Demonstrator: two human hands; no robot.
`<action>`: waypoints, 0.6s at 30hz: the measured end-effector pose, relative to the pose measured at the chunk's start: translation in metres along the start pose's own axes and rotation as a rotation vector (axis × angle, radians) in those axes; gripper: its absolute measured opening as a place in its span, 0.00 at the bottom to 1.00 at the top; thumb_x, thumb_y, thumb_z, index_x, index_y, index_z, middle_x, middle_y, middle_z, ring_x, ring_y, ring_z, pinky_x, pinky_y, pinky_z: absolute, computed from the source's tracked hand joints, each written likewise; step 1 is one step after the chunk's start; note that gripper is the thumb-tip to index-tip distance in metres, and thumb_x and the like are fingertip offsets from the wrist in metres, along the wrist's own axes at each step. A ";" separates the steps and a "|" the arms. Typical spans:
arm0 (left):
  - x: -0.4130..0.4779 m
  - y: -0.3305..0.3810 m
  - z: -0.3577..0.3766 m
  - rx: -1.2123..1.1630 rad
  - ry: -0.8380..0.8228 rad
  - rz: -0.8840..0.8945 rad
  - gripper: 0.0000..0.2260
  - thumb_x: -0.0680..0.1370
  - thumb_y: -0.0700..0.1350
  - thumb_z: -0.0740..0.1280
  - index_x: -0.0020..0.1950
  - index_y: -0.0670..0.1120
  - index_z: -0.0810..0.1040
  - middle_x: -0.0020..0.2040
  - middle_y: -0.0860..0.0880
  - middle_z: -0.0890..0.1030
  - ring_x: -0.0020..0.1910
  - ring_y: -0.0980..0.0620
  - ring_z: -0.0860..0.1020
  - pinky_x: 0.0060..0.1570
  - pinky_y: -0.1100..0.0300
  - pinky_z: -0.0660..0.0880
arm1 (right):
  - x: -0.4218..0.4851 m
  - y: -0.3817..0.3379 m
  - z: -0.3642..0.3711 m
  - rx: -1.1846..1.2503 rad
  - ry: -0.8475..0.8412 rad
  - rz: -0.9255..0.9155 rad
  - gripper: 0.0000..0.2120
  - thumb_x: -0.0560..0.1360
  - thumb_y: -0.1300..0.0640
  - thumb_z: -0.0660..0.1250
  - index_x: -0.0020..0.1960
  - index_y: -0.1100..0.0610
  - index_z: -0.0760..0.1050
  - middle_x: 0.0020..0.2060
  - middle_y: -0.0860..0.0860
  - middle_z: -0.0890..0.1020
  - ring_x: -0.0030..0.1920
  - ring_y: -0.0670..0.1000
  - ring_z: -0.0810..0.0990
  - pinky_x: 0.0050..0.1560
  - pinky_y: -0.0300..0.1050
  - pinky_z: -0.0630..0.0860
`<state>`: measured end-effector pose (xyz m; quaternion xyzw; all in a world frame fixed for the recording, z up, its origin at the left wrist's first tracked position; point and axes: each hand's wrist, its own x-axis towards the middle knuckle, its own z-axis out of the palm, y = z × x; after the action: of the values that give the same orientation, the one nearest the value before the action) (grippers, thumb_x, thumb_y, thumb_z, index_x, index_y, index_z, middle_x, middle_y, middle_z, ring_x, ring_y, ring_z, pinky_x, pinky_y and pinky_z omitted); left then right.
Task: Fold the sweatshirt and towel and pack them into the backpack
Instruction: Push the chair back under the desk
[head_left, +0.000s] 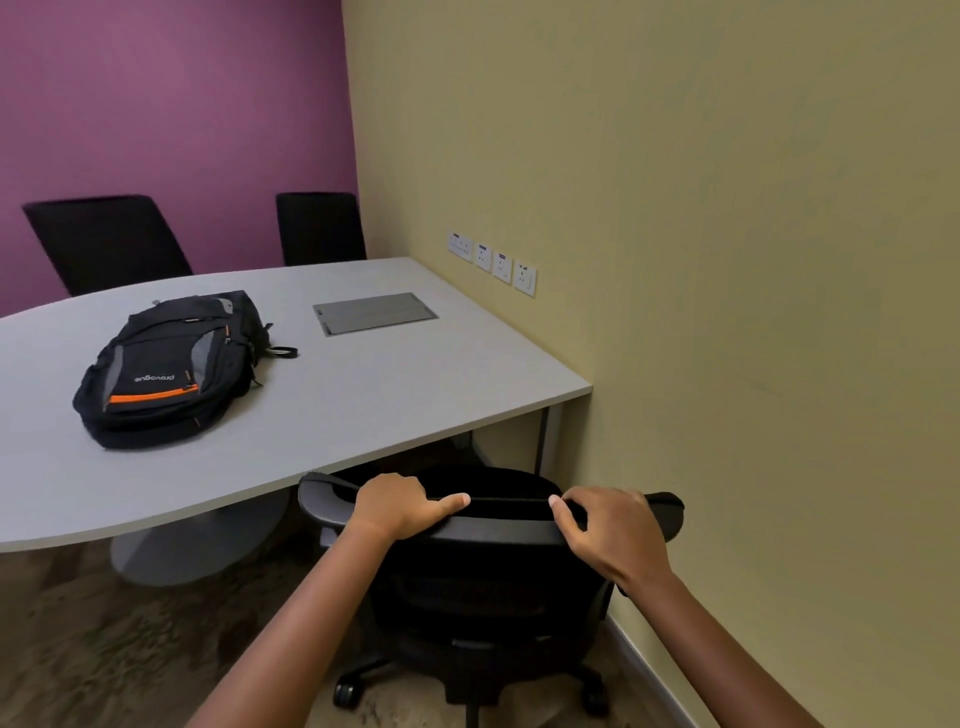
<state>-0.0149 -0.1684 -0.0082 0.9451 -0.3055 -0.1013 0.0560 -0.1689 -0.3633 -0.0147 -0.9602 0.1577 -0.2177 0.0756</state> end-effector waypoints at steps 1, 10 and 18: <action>-0.005 0.001 0.000 0.000 0.008 0.011 0.34 0.62 0.78 0.41 0.26 0.48 0.61 0.25 0.52 0.64 0.27 0.54 0.65 0.36 0.61 0.65 | -0.004 0.000 -0.001 0.012 0.030 -0.008 0.33 0.70 0.35 0.40 0.44 0.49 0.80 0.33 0.45 0.81 0.32 0.42 0.71 0.44 0.39 0.65; -0.033 0.008 0.006 -0.004 0.095 -0.033 0.29 0.75 0.68 0.52 0.25 0.47 0.59 0.25 0.52 0.63 0.25 0.55 0.63 0.30 0.63 0.60 | -0.013 0.003 -0.009 0.056 0.175 -0.061 0.23 0.72 0.42 0.50 0.32 0.50 0.79 0.21 0.43 0.71 0.21 0.36 0.61 0.30 0.28 0.51; -0.025 0.021 0.006 -0.024 0.153 -0.077 0.28 0.77 0.65 0.52 0.26 0.46 0.61 0.25 0.52 0.64 0.26 0.54 0.64 0.30 0.63 0.61 | 0.013 0.023 -0.006 0.072 0.170 -0.098 0.25 0.70 0.41 0.47 0.37 0.50 0.82 0.29 0.45 0.82 0.29 0.45 0.77 0.28 0.29 0.55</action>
<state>-0.0483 -0.1709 -0.0064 0.9604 -0.2627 -0.0347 0.0866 -0.1668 -0.3897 -0.0089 -0.9416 0.1086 -0.3071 0.0857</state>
